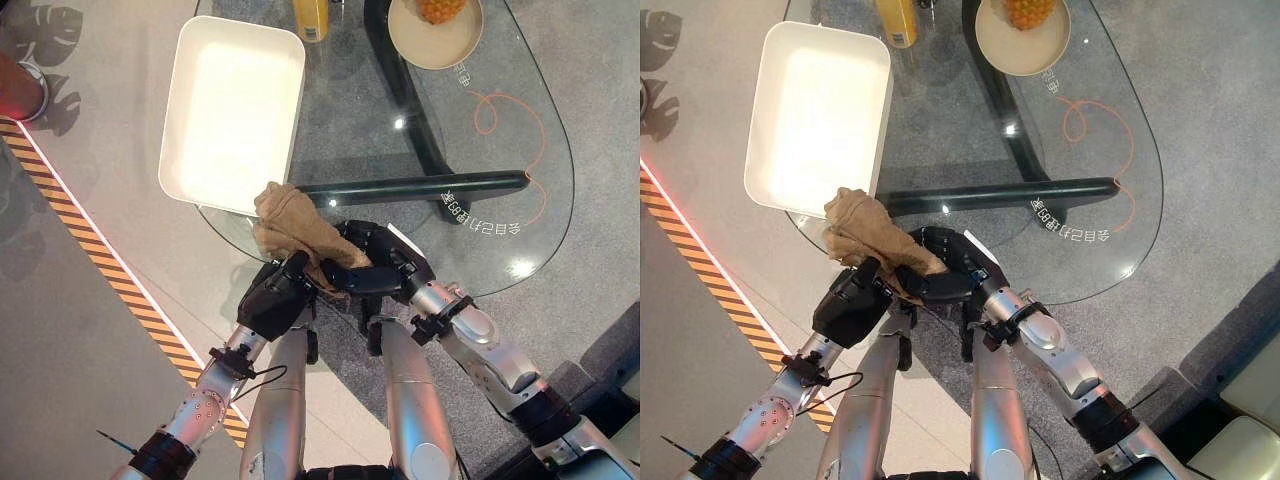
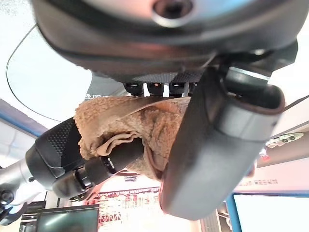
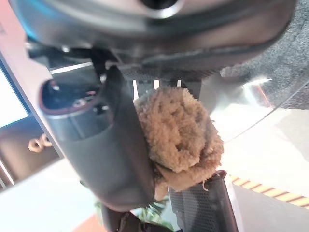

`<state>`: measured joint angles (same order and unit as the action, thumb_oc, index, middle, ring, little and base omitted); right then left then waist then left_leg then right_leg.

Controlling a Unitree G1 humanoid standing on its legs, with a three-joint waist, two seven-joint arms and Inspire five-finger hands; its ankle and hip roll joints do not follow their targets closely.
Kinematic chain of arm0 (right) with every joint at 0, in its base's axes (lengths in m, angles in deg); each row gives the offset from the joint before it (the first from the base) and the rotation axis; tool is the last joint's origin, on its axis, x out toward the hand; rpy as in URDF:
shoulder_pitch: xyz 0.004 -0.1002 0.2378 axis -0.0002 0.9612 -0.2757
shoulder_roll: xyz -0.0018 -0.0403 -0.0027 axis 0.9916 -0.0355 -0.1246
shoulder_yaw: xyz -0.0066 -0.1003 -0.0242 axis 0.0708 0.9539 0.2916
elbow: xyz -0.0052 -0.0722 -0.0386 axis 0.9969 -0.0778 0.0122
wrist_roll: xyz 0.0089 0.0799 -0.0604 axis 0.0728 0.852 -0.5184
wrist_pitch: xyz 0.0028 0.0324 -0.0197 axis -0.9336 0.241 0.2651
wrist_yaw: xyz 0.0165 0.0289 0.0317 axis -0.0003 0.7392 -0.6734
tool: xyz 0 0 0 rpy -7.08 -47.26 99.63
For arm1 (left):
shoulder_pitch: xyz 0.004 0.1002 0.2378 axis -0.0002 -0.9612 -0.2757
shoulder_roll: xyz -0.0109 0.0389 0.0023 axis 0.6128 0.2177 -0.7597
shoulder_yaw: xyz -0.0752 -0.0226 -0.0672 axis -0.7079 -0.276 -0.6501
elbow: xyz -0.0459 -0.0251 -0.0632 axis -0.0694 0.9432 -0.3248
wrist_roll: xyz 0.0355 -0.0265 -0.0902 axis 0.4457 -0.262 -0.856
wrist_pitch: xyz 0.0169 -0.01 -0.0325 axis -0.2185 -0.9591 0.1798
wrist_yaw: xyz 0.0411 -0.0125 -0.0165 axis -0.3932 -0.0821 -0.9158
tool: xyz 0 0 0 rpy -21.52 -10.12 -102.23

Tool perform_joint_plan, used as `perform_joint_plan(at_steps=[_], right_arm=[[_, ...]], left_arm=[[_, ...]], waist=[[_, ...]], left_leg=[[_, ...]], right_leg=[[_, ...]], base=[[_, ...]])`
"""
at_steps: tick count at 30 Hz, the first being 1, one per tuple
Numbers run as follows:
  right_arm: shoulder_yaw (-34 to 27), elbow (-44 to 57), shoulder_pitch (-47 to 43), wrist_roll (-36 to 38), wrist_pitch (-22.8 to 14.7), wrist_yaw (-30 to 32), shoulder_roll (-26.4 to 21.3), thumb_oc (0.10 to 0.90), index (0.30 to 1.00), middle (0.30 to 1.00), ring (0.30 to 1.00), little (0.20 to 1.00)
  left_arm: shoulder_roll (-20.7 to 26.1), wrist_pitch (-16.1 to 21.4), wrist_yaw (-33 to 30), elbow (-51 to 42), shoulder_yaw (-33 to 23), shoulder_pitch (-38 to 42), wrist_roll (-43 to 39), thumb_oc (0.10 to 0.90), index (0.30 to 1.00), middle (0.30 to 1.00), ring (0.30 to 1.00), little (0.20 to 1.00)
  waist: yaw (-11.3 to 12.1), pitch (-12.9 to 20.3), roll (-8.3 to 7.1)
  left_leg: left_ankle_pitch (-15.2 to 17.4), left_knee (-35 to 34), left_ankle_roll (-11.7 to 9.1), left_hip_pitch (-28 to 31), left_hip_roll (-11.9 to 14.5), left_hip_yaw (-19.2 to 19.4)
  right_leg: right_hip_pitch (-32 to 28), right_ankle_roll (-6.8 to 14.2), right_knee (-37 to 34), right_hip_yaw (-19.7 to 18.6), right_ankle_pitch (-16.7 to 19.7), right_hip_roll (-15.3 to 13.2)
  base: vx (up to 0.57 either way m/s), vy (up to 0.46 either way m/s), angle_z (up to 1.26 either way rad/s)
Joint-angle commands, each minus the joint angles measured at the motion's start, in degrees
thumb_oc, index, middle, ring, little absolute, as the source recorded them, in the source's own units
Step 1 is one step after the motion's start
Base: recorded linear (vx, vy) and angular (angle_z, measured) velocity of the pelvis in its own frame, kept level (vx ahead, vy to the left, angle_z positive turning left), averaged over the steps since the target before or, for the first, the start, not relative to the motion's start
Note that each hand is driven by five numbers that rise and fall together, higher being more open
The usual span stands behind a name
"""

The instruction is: Wipe the table with a cloth and put it in the basket.

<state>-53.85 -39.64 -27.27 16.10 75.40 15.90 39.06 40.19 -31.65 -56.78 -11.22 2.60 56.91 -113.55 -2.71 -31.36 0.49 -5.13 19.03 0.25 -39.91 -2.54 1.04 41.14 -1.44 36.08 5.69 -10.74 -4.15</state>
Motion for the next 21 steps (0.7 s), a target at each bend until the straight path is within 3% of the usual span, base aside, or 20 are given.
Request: perform_joint_plan(at_steps=[1,11,19,21], right_arm=[[6.73,2.97,0.34,-1.72,0.63,-7.8,-0.31,0.1,0.3,0.3,0.3,0.2],[8.12,3.48,-0.74,-6.85,3.86,-11.45,-2.76,0.1,0.3,0.3,0.3,0.2],[9.12,2.93,-1.98,-15.69,7.66,-6.45,-5.39,0.1,0.3,0.3,0.3,0.2],[8.88,2.97,-2.62,-16.56,7.97,-5.89,-5.56,0.1,0.3,0.3,0.3,0.2]], left_arm=[[-4.87,2.6,14.16,-13.29,0.94,5.49,-2.49,0.8,0.9,0.9,0.9,0.9],[-4.57,8.28,14.09,-13.5,-0.28,6.47,-1.53,0.8,0.9,0.9,0.9,0.9],[-4.58,10.3,10.91,-12.97,-1.84,6.87,-2.81,0.8,0.9,0.9,0.9,0.9],[-4.8,11.0,10.64,-12.78,-2.3,7.32,-3.32,0.8,0.9,0.9,0.9,0.9]], waist=[[0.99,1.56,0.49],[1.29,1.56,0.19],[1.25,1.56,0.02],[1.13,1.56,-0.09]], left_leg=[[9.58,11.15,2.55,-1.47,-2.36,2.3],[9.21,10.53,2.66,-1.57,-2.63,1.7],[8.79,9.71,2.74,-1.31,-2.87,1.39],[7.12,9.21,2.96,-2.65,-2.96,1.65]], right_leg=[[-1.87,-0.06,-10.72,-1.04,7.92,3.77],[-1.56,-0.02,-10.84,-1.19,8.03,3.99],[-1.56,0.06,-11.27,-1.6,8.25,4.17],[-0.26,-0.2,-11.83,-1.55,9.74,4.07]], base=[[0.0,0.0,0.0],[0.0,0.0,0.0],[-0.01,0.004,0.01],[-0.07,0.018,0.02]])
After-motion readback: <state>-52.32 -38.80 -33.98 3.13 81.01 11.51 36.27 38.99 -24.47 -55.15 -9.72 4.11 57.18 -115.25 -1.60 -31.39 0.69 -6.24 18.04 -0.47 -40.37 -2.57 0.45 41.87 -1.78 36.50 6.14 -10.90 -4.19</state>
